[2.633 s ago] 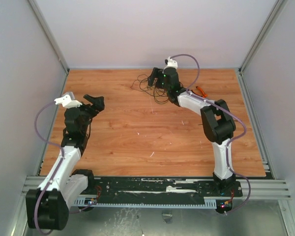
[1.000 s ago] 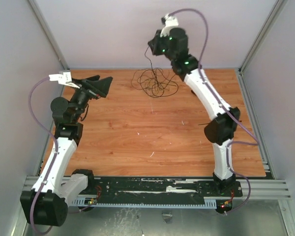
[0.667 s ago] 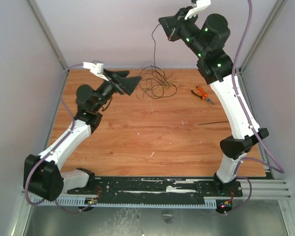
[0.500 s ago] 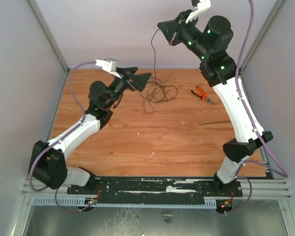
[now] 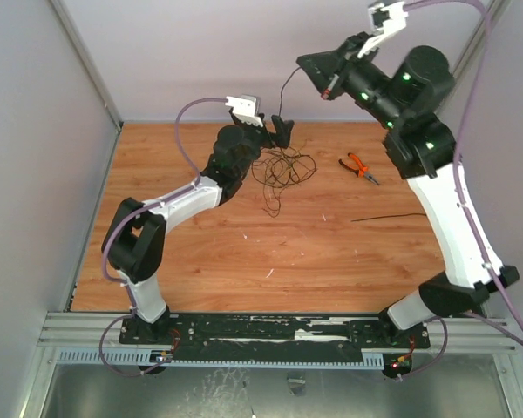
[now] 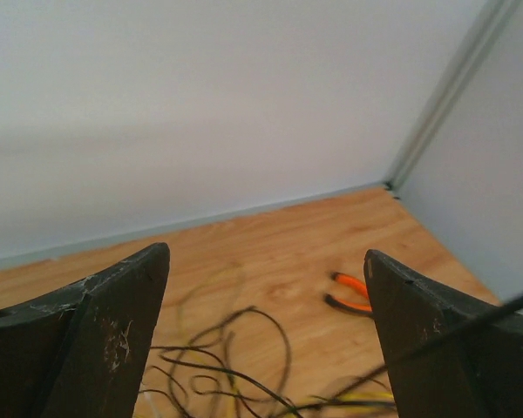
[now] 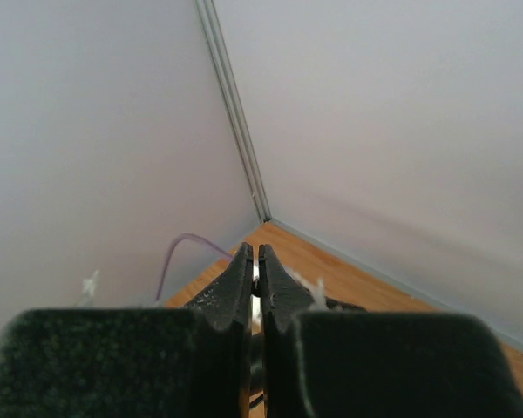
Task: Zip-tie the wires
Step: Straighten the cable at the center of the board.
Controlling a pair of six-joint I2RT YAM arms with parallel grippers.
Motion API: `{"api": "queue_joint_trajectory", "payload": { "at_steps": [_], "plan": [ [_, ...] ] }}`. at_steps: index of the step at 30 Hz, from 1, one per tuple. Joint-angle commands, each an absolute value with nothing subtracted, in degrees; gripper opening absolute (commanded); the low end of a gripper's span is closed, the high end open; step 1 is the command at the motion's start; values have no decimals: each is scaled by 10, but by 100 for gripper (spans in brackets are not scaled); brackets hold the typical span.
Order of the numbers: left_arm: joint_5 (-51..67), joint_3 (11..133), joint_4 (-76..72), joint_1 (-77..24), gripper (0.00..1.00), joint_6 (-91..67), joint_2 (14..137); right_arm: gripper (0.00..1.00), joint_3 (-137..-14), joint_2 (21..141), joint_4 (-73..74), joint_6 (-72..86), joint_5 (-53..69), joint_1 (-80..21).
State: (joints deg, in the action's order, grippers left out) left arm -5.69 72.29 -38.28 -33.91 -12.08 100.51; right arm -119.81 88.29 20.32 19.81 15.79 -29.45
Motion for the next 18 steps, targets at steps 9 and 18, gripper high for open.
{"api": "queue_joint_trajectory", "payload": {
  "at_steps": [9,18],
  "plan": [
    [-160,936,-333,-271,98,-96,1142,0,-1102,694,244,174,-20,-279],
    [-157,945,-305,-207,98,-98,1157,0,-1033,610,293,110,-317,-272]
  ]
}}
